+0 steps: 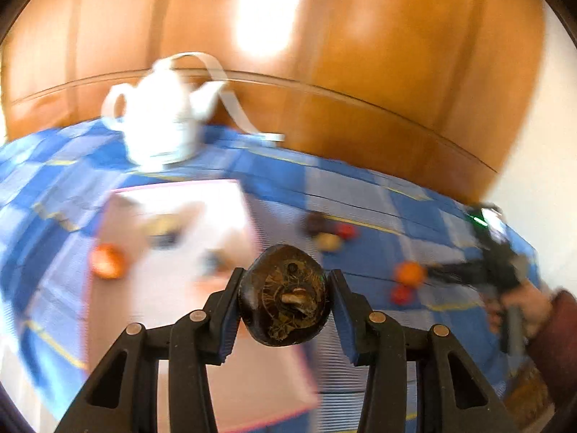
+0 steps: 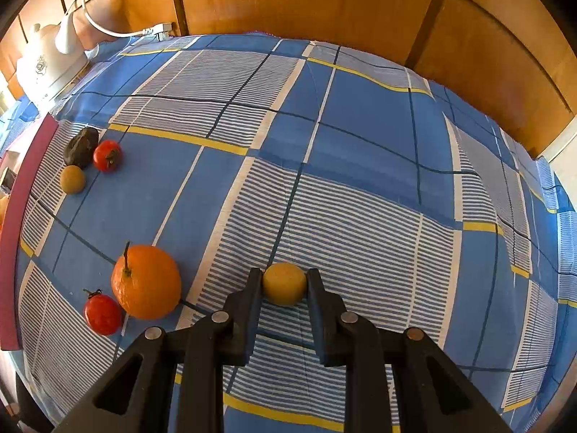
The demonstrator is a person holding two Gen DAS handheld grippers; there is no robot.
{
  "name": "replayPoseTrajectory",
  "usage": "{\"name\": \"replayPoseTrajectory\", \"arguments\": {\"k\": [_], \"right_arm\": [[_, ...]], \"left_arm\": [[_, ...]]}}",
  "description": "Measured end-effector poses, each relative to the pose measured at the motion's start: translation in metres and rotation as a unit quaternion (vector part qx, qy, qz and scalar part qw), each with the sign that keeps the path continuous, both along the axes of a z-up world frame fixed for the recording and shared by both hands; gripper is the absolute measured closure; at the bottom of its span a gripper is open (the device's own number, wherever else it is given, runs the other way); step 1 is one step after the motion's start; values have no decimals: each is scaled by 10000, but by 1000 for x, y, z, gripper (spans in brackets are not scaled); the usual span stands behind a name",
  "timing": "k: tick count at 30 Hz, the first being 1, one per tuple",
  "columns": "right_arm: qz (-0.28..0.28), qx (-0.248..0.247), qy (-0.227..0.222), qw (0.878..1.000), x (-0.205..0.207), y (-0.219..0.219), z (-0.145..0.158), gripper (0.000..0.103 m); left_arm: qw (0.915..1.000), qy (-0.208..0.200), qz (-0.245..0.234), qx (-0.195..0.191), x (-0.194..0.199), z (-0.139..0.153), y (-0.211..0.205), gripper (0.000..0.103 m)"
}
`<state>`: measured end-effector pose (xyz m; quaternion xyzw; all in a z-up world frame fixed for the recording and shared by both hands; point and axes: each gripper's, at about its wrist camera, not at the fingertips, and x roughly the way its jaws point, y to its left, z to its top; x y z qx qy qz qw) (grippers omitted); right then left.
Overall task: Organize fruits
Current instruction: 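Carry the brown piece into the tray and release it with the left gripper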
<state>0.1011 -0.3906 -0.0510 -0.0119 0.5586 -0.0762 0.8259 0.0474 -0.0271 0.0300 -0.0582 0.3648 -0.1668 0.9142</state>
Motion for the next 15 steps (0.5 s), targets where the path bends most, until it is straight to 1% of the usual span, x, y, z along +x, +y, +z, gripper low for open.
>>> {"name": "replayPoseTrajectory", "arguments": {"k": [1,2,4,7,9,15], "right_arm": [[17,-21,-5,10000,0,1,0,79],[31,-43,-9,10000,-1,2,0,79],[47,-74,-14,10000,-1,5,1,79],[69,-116,-27,9999,-2,7,1,79],[70,-125,-32,9999,-2,8,2,79],[57,-137,-39,9999,-3,8,3,79]], "left_arm": [[9997,26,237,105,5,-3,15,57],[9991,59,373,214,7,-7,24,57],[9964,230,700,414,13,-17,46,57],[9928,363,976,586,17,-31,63,57],[9911,416,1062,688,19,-37,69,57],[9891,457,1122,832,23,-47,64,57]]}}
